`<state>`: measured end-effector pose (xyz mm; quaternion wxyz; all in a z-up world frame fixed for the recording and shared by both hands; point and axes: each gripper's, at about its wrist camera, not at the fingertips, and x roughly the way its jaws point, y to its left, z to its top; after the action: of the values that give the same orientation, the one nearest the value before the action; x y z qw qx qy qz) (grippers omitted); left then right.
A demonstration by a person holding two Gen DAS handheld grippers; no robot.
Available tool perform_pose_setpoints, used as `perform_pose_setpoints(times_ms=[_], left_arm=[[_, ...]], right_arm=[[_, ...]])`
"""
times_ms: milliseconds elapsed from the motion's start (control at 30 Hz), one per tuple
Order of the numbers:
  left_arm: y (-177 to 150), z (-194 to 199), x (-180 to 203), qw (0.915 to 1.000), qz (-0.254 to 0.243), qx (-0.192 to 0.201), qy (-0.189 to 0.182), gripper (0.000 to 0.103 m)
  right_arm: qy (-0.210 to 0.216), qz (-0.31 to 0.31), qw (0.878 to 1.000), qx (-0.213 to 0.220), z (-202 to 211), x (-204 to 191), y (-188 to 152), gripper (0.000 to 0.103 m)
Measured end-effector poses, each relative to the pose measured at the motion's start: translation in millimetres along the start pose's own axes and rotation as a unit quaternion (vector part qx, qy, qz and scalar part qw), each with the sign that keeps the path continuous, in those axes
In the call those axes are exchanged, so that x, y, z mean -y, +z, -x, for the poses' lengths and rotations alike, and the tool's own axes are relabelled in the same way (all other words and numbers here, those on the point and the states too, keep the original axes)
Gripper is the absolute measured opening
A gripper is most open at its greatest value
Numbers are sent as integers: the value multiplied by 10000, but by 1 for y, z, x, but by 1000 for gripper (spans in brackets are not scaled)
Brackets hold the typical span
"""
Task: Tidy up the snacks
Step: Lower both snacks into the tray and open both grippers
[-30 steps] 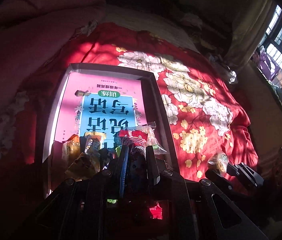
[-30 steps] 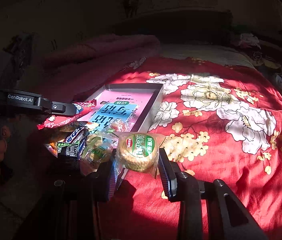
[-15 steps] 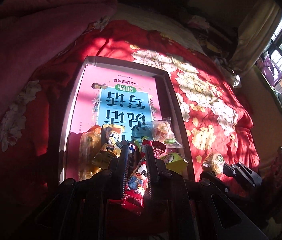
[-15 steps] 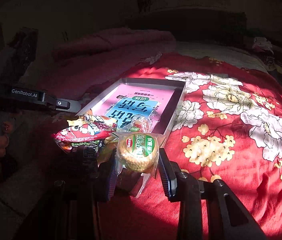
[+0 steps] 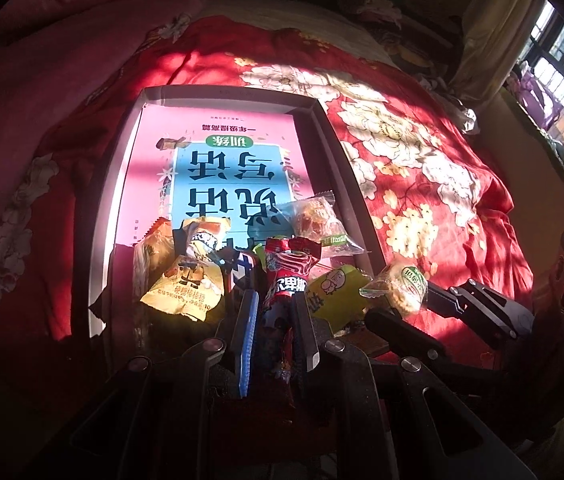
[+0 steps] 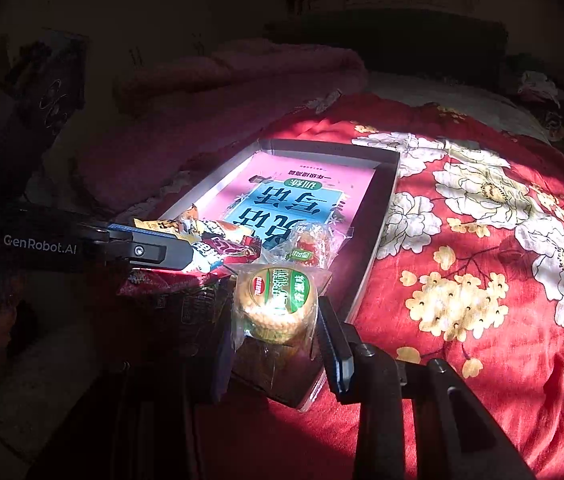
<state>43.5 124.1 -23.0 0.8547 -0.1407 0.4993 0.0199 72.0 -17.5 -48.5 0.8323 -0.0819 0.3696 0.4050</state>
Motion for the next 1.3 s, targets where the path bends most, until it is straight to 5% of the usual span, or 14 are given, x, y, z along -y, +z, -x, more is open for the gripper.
perform_pose_setpoints(times_ms=[1300], left_arm=[[1,-21,0,10000,55,-8,35,21]], right_arm=[[-152,-47,9999,-18,-30,7,10,43]])
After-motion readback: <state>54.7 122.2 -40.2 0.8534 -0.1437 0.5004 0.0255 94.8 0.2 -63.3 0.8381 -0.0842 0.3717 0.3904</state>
